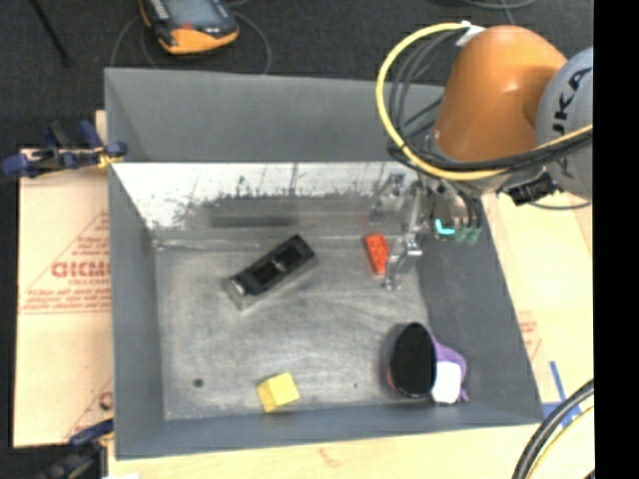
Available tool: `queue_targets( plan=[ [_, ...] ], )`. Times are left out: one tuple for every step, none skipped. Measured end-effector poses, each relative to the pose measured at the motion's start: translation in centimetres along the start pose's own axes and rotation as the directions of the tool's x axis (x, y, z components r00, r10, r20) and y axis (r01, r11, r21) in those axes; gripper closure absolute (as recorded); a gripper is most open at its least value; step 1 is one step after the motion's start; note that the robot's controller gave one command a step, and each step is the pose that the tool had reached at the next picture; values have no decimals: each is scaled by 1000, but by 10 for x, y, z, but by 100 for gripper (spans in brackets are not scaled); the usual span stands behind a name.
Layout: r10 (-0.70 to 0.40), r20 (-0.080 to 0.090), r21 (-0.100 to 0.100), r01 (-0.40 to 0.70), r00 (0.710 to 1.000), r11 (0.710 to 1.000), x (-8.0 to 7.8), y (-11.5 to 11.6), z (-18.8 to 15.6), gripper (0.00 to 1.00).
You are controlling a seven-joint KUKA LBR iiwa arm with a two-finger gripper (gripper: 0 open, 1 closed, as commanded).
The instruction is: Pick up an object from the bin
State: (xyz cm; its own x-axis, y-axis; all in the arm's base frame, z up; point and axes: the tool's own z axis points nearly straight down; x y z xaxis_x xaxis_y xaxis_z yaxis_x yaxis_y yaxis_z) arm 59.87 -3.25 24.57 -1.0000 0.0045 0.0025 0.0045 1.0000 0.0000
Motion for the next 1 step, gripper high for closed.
queue_targets(
  plan=[
    [-1, 8, 0, 1, 1000, 1000, -1, 0, -4, 0]
  ],
)
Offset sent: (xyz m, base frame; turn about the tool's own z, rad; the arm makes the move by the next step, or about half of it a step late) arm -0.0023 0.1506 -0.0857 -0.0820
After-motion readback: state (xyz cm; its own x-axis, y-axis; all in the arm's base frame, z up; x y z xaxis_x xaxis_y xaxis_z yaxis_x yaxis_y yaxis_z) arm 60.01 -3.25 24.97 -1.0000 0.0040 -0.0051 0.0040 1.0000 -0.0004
